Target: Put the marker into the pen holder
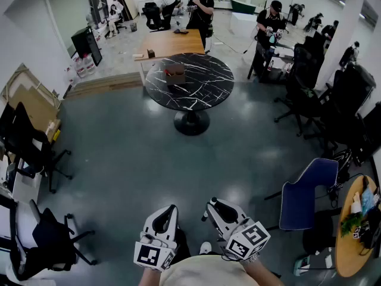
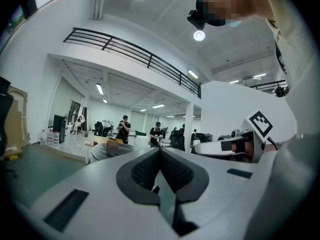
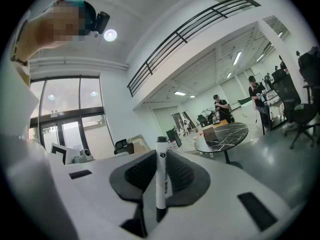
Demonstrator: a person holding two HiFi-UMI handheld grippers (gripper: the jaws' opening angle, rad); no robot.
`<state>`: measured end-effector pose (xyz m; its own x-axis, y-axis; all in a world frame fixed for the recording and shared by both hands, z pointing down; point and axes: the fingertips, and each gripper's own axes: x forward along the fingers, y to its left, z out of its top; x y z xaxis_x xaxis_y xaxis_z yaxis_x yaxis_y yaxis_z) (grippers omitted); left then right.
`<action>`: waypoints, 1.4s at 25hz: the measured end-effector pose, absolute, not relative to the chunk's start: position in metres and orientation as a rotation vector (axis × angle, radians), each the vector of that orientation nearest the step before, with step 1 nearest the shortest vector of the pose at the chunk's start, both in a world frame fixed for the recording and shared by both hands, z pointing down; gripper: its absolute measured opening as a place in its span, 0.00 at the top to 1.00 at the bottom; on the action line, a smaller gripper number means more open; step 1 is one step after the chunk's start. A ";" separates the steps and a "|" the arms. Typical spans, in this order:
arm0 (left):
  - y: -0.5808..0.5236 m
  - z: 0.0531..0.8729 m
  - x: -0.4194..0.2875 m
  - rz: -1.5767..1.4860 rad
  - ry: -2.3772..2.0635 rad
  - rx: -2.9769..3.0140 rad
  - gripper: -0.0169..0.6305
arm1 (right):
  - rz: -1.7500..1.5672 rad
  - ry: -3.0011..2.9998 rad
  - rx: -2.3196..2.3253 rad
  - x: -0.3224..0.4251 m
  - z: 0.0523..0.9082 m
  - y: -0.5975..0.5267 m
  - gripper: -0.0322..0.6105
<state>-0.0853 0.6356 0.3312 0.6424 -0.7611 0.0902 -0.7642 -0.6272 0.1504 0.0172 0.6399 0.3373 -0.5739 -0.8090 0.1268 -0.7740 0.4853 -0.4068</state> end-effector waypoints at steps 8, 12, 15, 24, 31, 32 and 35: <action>0.508 0.336 -0.161 0.000 -1.206 2.696 0.96 | -0.662 2.623 -1.432 -0.062 0.341 0.519 0.83; 0.458 0.332 -0.183 -0.010 -1.144 2.723 0.96 | -0.633 2.584 -1.502 -0.084 0.331 0.474 0.83; 0.432 0.323 -0.190 -0.035 -1.096 2.744 0.96 | -0.615 2.557 -1.546 -0.091 0.324 0.450 0.83; 0.369 0.330 -0.175 -0.020 -1.033 2.753 0.96 | -0.612 2.523 -1.618 -0.077 0.328 0.390 0.83; 0.292 0.343 -0.146 0.023 -1.070 2.725 0.96 | -0.660 2.517 -1.583 -0.045 0.344 0.302 0.83; 0.278 0.345 -0.142 0.031 -1.082 2.718 0.96 | -0.671 2.520 -1.566 -0.041 0.347 0.287 0.83; 0.233 0.350 -0.122 0.047 -1.124 2.711 0.96 | -0.690 2.556 -1.503 -0.025 0.353 0.245 0.83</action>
